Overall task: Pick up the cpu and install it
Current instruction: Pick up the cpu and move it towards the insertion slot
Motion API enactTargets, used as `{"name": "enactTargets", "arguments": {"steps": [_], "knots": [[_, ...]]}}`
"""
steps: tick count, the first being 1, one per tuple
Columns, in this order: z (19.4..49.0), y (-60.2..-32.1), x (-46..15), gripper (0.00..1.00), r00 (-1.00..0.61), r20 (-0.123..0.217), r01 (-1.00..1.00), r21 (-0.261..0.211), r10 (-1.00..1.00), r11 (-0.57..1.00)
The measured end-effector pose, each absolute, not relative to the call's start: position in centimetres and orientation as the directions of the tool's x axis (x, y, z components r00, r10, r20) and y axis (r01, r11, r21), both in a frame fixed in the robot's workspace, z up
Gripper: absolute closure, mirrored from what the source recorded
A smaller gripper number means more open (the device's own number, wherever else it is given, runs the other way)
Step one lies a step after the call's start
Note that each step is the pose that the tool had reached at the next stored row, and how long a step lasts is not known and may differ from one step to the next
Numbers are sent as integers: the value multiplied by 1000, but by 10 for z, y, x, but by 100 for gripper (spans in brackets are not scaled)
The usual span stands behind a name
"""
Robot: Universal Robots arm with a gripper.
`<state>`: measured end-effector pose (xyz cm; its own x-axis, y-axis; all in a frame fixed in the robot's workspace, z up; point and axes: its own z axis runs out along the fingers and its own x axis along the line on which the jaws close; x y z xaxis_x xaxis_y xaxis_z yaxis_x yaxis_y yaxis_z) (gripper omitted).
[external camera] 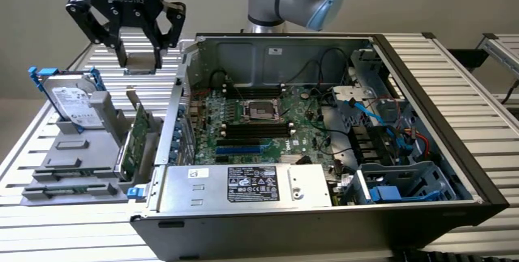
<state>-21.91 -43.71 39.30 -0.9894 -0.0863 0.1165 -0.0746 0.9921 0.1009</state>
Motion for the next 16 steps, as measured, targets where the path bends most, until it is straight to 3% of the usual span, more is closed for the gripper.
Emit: {"name": "enactTargets", "arguments": {"steps": [16], "knots": [[393,-406,-168,45,-989,117,-75,96,-86,993]]}}
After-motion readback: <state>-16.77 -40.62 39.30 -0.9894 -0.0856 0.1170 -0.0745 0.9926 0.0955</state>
